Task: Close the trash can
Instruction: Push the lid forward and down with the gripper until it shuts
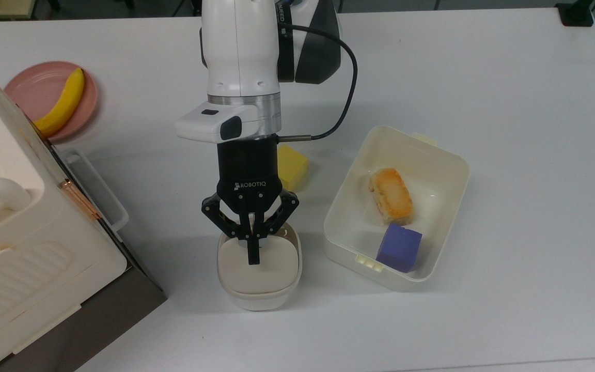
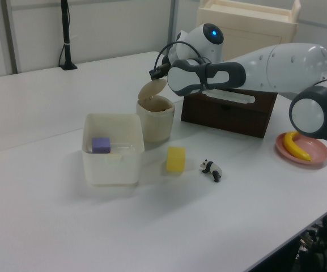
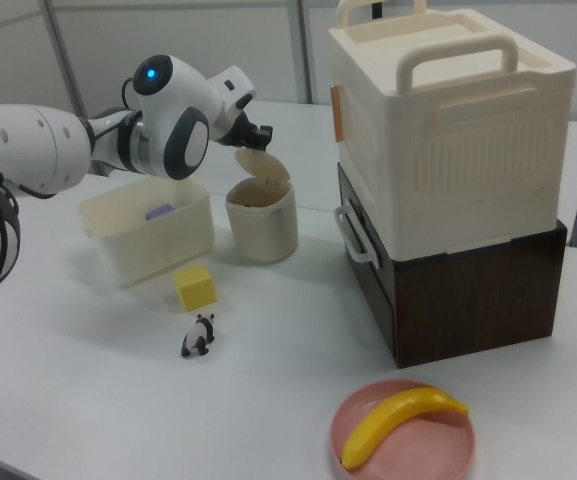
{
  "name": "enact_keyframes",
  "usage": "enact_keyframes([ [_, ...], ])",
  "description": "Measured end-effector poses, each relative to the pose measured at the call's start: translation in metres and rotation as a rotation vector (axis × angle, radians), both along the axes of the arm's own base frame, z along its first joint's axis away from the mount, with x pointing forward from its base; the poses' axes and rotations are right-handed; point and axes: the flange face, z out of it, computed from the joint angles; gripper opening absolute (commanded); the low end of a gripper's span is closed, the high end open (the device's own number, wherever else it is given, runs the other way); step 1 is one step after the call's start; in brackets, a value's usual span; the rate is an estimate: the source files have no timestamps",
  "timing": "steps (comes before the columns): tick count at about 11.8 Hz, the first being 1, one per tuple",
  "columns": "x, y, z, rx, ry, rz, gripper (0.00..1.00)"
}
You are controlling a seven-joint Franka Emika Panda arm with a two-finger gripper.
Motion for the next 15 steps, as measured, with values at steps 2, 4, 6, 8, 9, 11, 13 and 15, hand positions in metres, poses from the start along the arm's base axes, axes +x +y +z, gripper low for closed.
enact_keyframes([
  [2, -0.007, -0.001, 0.001, -0.009, 0.011, 0.008, 0.00],
  [4, -0.019, 0.000, 0.003, -0.013, 0.025, 0.015, 0.00],
  [6, -0.029, 0.002, -0.003, -0.016, 0.049, 0.023, 0.00],
  [8, -0.032, 0.002, -0.012, -0.026, 0.068, 0.032, 0.00],
  [9, -0.033, 0.002, -0.018, -0.030, 0.078, 0.036, 0.00],
  [11, -0.036, 0.002, -0.026, -0.036, 0.094, 0.042, 0.00],
  [13, -0.037, 0.002, -0.032, -0.039, 0.107, 0.045, 0.00],
  [15, -0.039, 0.002, -0.040, -0.048, 0.121, 0.053, 0.00],
])
